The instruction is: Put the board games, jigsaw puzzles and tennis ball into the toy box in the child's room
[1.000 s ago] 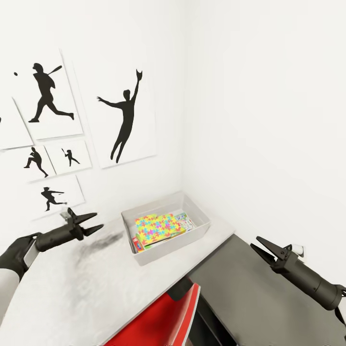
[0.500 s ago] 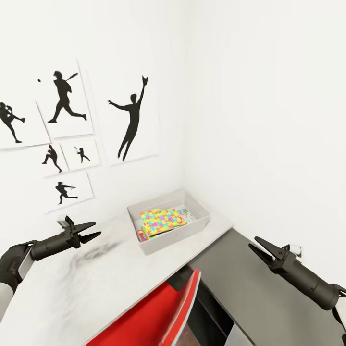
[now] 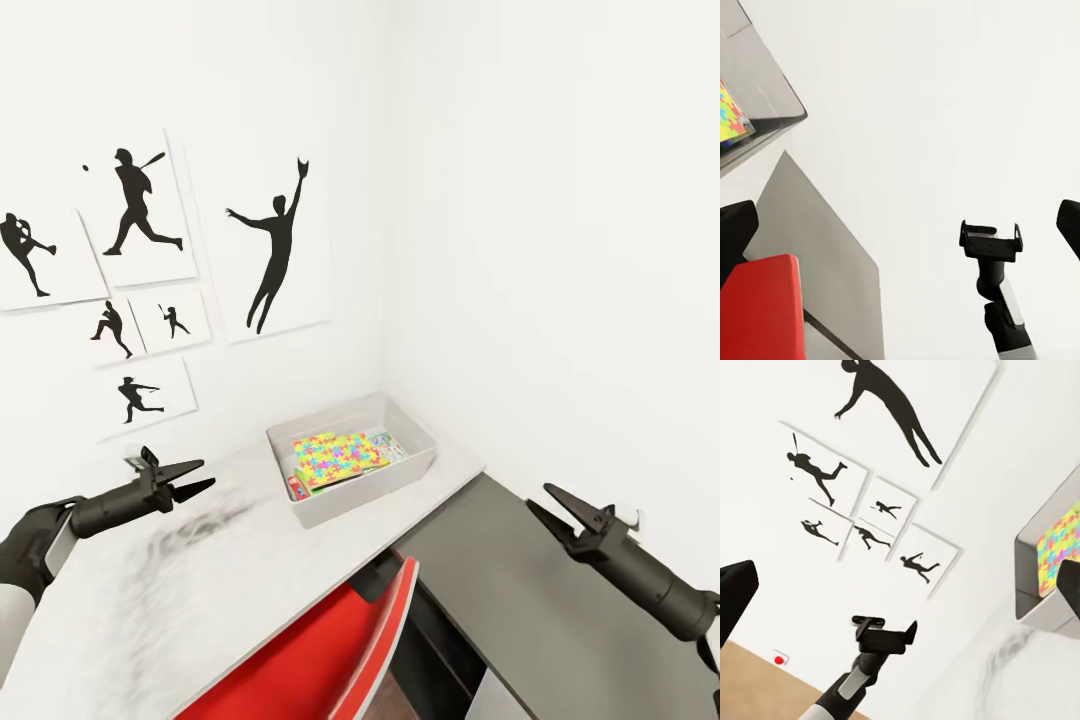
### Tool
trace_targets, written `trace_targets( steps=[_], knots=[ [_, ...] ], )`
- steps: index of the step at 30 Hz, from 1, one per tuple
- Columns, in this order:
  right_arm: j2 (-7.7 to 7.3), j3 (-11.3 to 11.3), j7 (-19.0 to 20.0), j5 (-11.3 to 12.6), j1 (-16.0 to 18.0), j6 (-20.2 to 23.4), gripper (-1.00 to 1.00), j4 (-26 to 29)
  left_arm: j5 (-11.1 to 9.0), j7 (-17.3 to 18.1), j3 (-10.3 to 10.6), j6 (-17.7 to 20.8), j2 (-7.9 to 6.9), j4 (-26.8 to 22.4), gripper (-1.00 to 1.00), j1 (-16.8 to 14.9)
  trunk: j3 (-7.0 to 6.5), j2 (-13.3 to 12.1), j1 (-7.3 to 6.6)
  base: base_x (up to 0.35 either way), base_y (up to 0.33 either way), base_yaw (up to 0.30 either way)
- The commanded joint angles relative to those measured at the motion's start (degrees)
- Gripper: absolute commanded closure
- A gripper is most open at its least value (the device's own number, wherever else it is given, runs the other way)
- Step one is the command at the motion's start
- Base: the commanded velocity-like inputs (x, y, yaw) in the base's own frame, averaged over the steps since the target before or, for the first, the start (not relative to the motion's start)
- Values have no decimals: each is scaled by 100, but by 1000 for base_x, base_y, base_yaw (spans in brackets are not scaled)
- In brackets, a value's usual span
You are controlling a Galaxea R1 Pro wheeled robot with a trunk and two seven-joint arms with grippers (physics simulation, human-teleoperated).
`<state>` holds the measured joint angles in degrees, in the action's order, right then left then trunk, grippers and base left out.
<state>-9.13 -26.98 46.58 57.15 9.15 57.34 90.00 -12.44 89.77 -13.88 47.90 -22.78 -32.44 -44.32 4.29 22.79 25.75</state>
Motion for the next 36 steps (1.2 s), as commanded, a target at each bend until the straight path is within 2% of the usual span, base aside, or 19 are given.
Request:
trace_targets(
  steps=[1, 6, 26, 28, 32, 36],
  knots=[
    [0, -14, 58, -22, 40, 39, -100, -5, 5, 23, -1, 61, 0, 0, -100, -6, 13, 13, 4, 0, 0, 0],
    [-1, -26, 214, -27, 69, 38, -100, -21, 5, 23, -1, 54, 1, 0, -100, -6, 13, 13, 4, 0, 0, 0],
    [29, -5, 143, -50, 69, 34, -100, -46, 5, 23, 2, 53, 2, 0, -100, 1, 13, 13, 4, -105, 41, 0],
    [34, 13, 72, -54, 69, 32, -100, -45, 5, 23, 4, 56, 2, 0, -100, 2, 13, 13, 4, -145, 111, 0],
    [47, 34, -349, -48, 69, 31, -100, -33, 5, 23, 3, 57, 2, 0, -100, 2, 13, 13, 4, -135, 130, 0],
    [102, 118, -611, -46, 69, 31, -100, -22, 5, 23, 0, 54, 2, 0, -100, 2, 10, 13, 4, -37, 36, 5]
  ],
)
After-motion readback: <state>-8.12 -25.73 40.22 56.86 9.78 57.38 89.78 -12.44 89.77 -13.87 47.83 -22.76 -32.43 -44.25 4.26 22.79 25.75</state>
